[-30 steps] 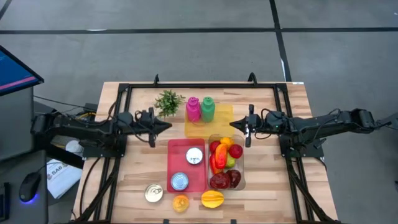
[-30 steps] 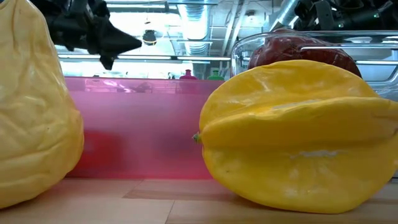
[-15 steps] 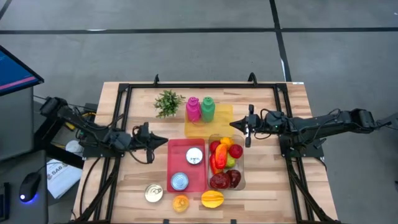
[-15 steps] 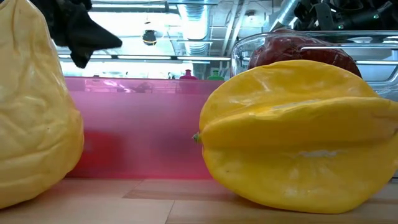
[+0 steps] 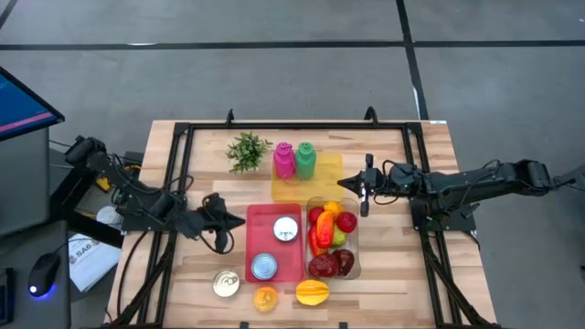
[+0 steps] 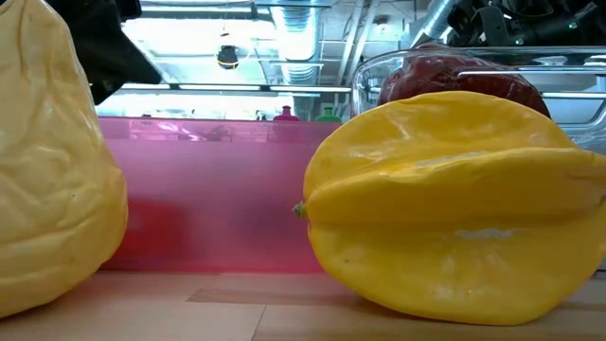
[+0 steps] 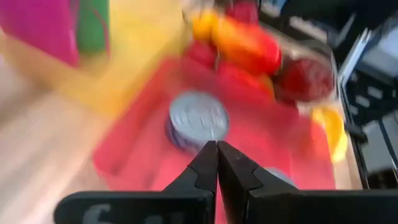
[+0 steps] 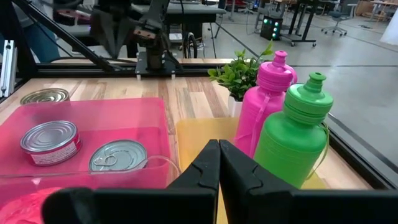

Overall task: Pick & Place Food Item
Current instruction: Put the blue and pink tuna can into the red bin

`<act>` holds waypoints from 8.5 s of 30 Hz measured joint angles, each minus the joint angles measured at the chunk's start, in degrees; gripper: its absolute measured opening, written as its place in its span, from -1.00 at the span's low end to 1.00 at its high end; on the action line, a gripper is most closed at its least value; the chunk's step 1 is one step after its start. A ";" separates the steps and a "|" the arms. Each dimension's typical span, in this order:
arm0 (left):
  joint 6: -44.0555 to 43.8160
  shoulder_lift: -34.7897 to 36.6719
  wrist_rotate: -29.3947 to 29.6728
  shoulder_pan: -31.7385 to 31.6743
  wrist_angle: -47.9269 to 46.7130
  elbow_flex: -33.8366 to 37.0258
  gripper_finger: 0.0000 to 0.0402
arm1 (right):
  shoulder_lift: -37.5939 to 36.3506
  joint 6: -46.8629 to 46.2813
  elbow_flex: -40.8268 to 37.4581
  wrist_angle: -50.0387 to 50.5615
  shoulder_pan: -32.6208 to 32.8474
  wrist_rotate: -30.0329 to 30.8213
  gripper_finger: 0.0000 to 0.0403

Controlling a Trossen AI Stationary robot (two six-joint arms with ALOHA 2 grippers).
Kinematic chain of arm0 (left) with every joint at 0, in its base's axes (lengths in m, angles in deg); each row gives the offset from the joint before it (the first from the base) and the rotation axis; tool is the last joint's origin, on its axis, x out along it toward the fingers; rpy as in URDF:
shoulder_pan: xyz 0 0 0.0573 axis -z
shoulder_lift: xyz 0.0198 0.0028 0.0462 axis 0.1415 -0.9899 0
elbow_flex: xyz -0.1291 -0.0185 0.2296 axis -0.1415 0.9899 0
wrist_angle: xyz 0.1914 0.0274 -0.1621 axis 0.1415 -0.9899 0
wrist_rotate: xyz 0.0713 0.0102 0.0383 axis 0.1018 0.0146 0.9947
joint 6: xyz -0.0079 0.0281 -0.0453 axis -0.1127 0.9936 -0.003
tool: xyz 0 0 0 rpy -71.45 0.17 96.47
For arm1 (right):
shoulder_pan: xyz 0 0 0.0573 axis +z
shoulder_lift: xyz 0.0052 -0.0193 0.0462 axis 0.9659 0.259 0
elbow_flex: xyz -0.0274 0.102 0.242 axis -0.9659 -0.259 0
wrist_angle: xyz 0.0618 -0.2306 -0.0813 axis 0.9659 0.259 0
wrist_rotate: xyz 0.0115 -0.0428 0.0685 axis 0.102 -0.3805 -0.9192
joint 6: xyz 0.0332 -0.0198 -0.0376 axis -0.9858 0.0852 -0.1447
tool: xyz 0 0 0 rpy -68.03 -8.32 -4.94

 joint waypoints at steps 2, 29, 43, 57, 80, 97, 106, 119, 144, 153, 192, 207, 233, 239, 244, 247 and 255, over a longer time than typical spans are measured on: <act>-3.78 -2.11 -2.54 0.36 -4.31 -2.12 -1.00 | 0.00 0.00 0.00 0.01 0.00 0.00 -1.00; -37.95 -21.30 -23.63 15.79 -22.52 -15.08 -1.00 | 0.00 0.00 0.00 0.43 0.00 0.00 -1.00; -36.36 -26.93 -25.27 15.89 -24.25 -15.08 -1.00 | 0.00 0.00 0.00 0.60 -0.01 0.00 -1.00; -36.32 -26.91 -25.23 15.89 -24.01 -15.06 -1.00 | 0.00 0.00 0.00 0.65 0.00 0.01 -1.00; -36.21 -28.55 -25.30 15.63 -23.90 -15.23 -1.00 | 0.00 0.00 0.00 0.72 -0.24 0.02 -1.00; -38.04 -28.79 -22.00 15.50 -24.92 -9.47 -1.00 | -0.02 0.00 0.00 0.65 -0.22 0.03 -1.00; -37.78 -27.37 -19.55 15.50 -31.24 -8.81 -1.00 | -0.01 0.00 0.00 0.54 -0.22 0.02 -1.00; -44.04 -8.77 -14.79 15.50 -37.91 -8.85 -1.00 | -0.02 0.00 0.00 0.40 -0.22 0.02 -1.00; -41.98 -13.77 -9.89 14.15 -25.49 -17.42 -1.00 | -0.02 0.17 0.00 0.38 -0.24 0.04 -1.00; -47.69 -23.20 -25.12 10.76 -45.22 -31.36 -1.00 | -0.02 0.10 0.00 0.35 -0.24 0.04 -1.00; -63.42 -22.36 -27.32 10.36 -44.64 -24.08 0.54 | -0.02 1.07 0.00 0.60 -0.28 0.07 -1.00; -61.69 -22.14 -25.44 10.38 -26.17 -9.57 0.74 | -0.02 1.07 0.00 0.60 -0.31 0.07 -1.00; -59.10 -18.85 -27.40 10.18 -26.09 -6.93 0.59 | -0.02 1.07 0.02 0.34 -0.31 0.07 -1.00; -55.57 -10.25 -27.82 10.18 -29.52 -6.93 0.48 | -0.02 1.07 0.02 0.36 -0.31 0.07 -1.00; -57.45 -4.86 -36.33 10.18 -38.43 -6.95 0.39 | -0.02 1.07 0.02 0.38 -0.26 0.05 -1.00; -57.56 -4.22 -41.28 10.18 -41.37 -6.95 0.34 | -0.02 1.07 0.02 0.38 -0.26 0.05 -1.00; -57.59 -4.42 -43.59 10.27 -41.78 -6.95 0.33 | -0.02 1.07 0.02 0.43 -0.24 0.07 -1.00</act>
